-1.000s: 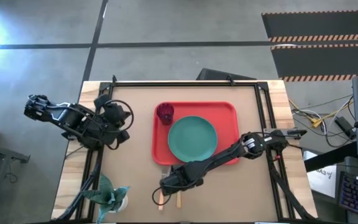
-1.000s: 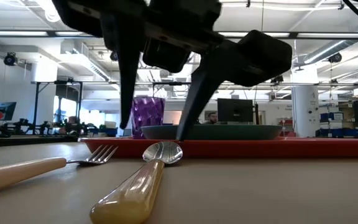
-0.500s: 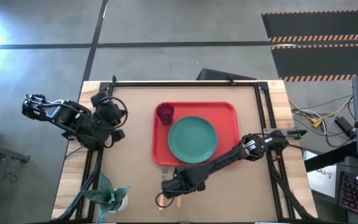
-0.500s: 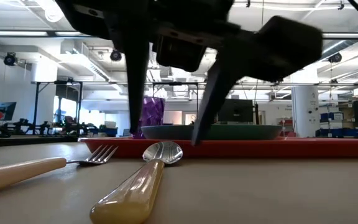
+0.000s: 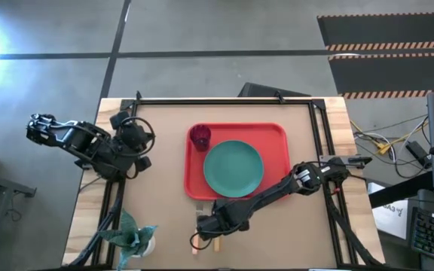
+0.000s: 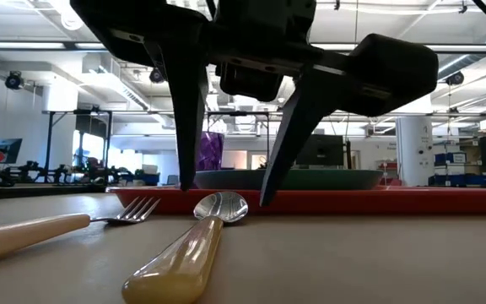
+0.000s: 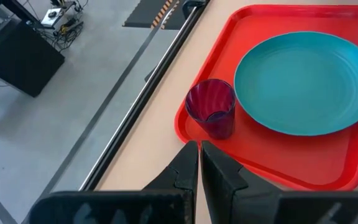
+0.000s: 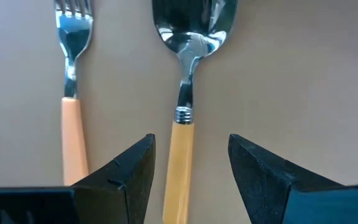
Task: Pick and place plate/cup/fork/spoon on tray
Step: Put the yellow spoon beside the green plate on the red tray
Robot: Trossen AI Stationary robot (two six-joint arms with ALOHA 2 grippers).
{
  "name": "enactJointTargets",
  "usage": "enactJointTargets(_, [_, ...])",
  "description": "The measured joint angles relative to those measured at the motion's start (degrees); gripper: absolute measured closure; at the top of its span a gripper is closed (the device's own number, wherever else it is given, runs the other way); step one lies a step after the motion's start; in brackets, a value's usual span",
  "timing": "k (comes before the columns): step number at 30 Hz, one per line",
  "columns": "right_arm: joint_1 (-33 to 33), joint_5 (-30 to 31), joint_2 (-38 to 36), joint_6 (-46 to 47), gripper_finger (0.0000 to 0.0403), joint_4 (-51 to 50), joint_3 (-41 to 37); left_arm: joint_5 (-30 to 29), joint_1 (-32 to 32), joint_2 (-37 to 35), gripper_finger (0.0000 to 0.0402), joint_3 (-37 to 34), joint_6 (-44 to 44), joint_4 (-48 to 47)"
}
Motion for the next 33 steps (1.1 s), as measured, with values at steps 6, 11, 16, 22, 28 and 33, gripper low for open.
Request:
enactJointTargets(6, [0.0,1.6,0.0,1.7,0.0211,3.6,-1.7,0.0,0.0,0.0,0.0402,0.0,0.1,0.0])
enactJointTargets(11, [0.1,1.6,0.0,2.6,0.0211,8.1,-4.3,0.0,0.0,0.0,0.0402,0.0,1.2,0.0])
enactJointTargets(16, [0.2,1.6,0.0,3.1,0.0211,9.4,-5.5,0.0,0.0,0.0,0.0402,0.0,1.2,0.0])
enactJointTargets(22, [0.2,0.8,-0.2,3.4,0.0211,10.6,-6.9,0.0,0.0,-0.1,0.0402,0.0,1.6,0.0])
enactJointTargets(28, [0.7,-1.7,-0.4,6.4,0.0223,11.3,-8.9,0.0,0.0,-0.9,0.0402,0.0,1.6,0.0])
enactJointTargets(33, [1.0,-2.5,-0.4,7.3,0.0256,11.4,-10.0,0.0,0.0,-1.9,0.0402,0.0,1.4,0.0])
